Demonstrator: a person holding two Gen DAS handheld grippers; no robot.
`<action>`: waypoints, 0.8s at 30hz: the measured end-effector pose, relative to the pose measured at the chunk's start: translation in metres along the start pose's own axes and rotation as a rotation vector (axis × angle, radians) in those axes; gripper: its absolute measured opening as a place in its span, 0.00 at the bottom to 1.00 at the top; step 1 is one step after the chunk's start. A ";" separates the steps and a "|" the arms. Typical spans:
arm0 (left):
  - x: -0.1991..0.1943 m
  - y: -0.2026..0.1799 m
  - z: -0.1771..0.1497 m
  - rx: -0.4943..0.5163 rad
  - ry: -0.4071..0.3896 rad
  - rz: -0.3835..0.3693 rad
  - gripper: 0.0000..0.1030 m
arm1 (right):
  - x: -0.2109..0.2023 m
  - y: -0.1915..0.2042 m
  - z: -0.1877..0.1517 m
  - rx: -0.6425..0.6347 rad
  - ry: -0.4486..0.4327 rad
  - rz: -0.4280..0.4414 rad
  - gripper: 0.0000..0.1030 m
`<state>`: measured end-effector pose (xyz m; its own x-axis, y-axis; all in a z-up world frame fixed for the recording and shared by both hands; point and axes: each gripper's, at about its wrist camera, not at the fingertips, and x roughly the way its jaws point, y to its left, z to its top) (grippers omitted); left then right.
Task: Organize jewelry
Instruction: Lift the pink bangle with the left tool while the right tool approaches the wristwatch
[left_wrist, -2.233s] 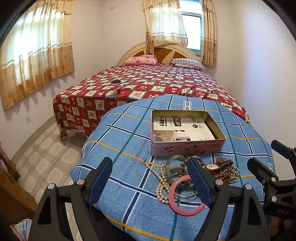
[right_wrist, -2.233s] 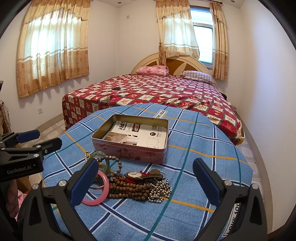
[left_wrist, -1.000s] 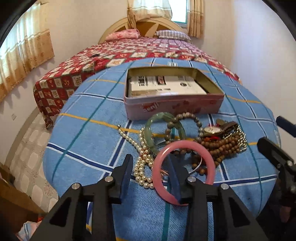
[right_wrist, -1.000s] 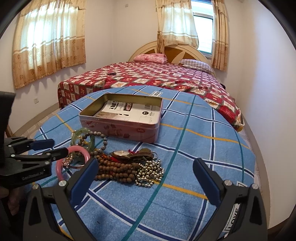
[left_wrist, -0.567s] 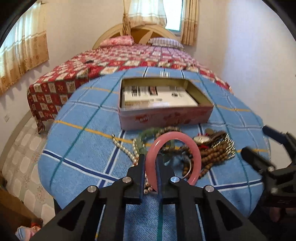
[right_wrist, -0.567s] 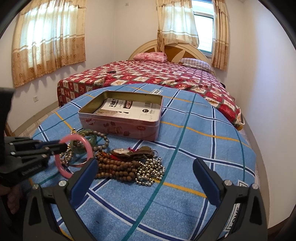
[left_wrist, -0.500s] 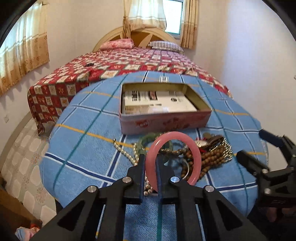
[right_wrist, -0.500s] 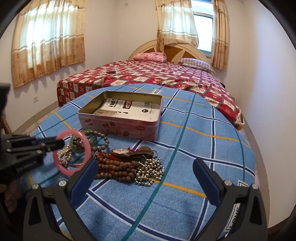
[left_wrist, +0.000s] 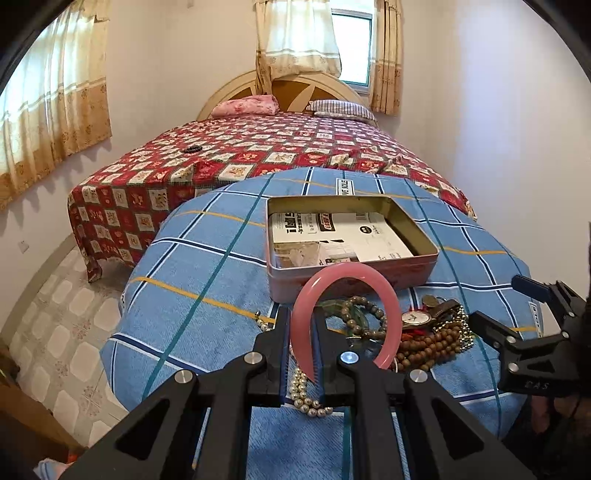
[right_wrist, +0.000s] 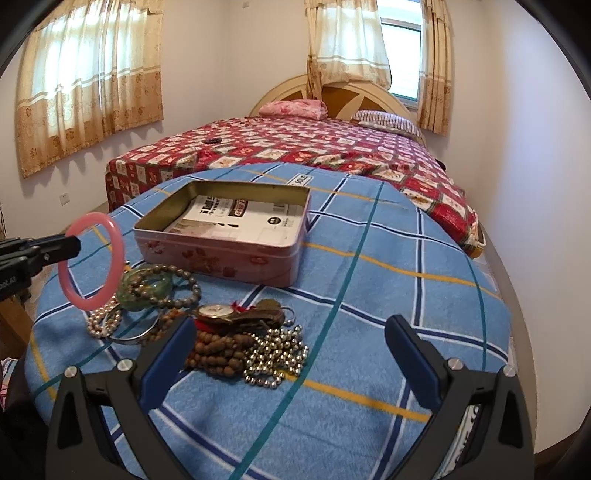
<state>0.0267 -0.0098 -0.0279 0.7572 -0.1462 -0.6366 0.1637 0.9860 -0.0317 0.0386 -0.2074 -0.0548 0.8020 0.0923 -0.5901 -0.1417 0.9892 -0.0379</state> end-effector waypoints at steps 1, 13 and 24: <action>0.000 0.000 -0.001 0.002 0.000 0.000 0.10 | 0.005 0.000 0.002 -0.008 0.010 0.000 1.00; 0.012 0.010 -0.001 -0.029 0.017 -0.009 0.10 | 0.044 0.010 0.010 -0.096 0.133 0.104 0.88; 0.027 0.018 -0.001 -0.051 0.056 -0.021 0.10 | 0.068 0.011 0.017 -0.109 0.222 0.108 0.87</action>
<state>0.0499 0.0042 -0.0467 0.7172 -0.1631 -0.6775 0.1452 0.9859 -0.0836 0.1017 -0.1883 -0.0817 0.6339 0.1580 -0.7571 -0.2913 0.9556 -0.0445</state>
